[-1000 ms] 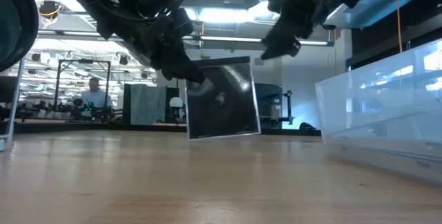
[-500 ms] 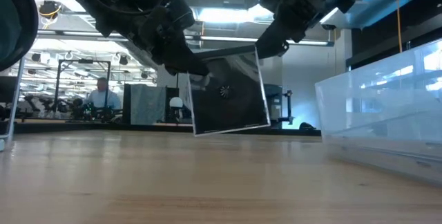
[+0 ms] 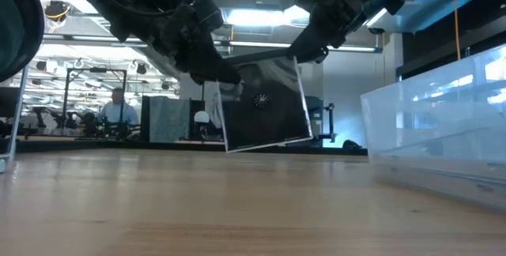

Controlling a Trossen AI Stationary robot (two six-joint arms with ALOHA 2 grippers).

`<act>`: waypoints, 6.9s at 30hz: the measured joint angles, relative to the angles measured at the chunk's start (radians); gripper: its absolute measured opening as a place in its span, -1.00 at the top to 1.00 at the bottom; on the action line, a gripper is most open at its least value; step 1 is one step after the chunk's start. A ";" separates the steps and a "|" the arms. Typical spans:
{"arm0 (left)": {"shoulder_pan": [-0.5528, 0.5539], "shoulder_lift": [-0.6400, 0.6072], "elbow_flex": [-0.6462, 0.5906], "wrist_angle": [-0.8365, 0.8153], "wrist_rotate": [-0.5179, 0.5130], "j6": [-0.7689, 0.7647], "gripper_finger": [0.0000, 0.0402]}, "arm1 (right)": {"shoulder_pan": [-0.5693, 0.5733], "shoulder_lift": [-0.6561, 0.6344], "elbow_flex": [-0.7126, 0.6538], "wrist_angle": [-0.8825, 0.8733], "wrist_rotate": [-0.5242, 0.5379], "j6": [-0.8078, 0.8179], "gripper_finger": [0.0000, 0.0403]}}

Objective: Pick & place jewel cases by type
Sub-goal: Put the black CD case into the left transparent bin, then return to Home Position

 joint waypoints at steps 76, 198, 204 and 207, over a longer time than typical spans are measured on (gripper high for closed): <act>-0.003 -0.322 -0.341 0.367 -0.208 0.105 0.02 | 0.139 -0.083 0.688 -1.009 0.023 0.707 0.79; 0.246 -1.271 -0.662 -0.080 -0.265 -0.127 0.02 | -0.097 -1.438 -0.802 -0.044 0.147 0.132 -0.20; 0.253 -1.373 -0.662 -0.202 -0.265 -0.149 0.02 | -0.097 -1.439 -0.803 -0.047 0.157 0.124 -0.20; 0.253 -1.401 -0.662 -0.250 -0.268 -0.151 0.02 | -0.097 -1.439 -0.835 0.026 0.173 0.101 -0.20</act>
